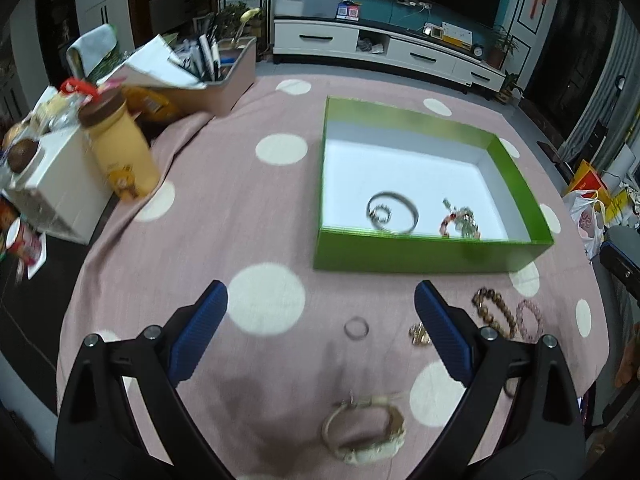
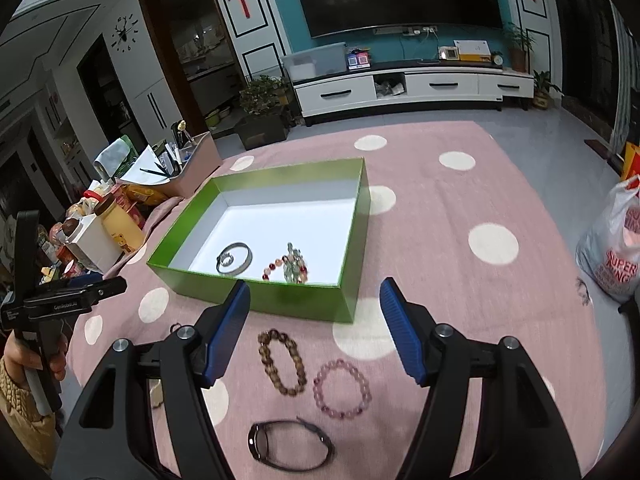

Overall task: Organize jewelry
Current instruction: 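Withdraw both tools from the box back toward the remaining jewelry, then grasp the white watch with the left tool while the right tool grasps the pink bead bracelet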

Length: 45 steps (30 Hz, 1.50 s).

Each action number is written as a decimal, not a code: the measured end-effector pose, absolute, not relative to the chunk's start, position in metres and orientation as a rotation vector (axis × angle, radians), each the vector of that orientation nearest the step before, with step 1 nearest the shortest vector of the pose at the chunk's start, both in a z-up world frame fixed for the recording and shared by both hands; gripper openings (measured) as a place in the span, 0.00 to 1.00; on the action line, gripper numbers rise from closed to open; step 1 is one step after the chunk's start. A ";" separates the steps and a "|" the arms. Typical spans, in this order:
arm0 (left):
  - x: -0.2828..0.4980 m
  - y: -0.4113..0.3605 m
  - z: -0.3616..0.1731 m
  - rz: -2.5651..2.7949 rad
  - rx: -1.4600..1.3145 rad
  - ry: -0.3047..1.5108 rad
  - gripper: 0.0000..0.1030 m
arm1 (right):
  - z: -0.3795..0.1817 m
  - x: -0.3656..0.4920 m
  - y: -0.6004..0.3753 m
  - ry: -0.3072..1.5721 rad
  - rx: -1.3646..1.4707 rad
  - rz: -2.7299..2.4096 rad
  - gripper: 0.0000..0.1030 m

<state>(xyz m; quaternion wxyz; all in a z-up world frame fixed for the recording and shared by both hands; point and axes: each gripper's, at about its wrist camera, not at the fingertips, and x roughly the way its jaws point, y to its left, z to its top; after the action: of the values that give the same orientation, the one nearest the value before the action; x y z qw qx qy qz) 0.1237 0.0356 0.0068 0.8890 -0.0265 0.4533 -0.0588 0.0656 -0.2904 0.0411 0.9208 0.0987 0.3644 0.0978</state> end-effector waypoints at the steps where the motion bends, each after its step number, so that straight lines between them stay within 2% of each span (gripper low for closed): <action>1: 0.119 0.037 0.005 -0.121 -0.057 0.947 0.93 | 0.039 0.062 -0.291 0.750 0.207 0.199 0.66; 20: 0.039 0.024 -0.022 -0.301 -0.012 1.004 0.93 | -0.005 0.021 -0.292 0.872 0.223 0.208 0.66; 36: 0.018 -0.017 -0.036 -0.441 0.284 1.003 0.83 | -0.015 0.010 -0.290 0.898 0.252 0.211 0.66; 38: 0.022 -0.023 -0.042 -0.455 0.327 1.018 0.78 | -0.018 0.010 -0.289 0.904 0.253 0.211 0.66; 42: 0.028 -0.026 -0.054 -0.457 0.385 1.064 0.58 | -0.022 0.011 -0.291 0.914 0.256 0.203 0.66; 45: 0.028 -0.027 -0.059 -0.464 0.431 1.081 0.51 | -0.026 0.015 -0.296 0.923 0.263 0.187 0.66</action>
<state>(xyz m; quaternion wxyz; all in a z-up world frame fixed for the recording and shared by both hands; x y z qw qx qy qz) 0.0279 -0.0267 -0.0594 0.8102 0.2016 0.5058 -0.2172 0.0146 -0.2957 -0.0258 0.8828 0.1262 0.4435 0.0900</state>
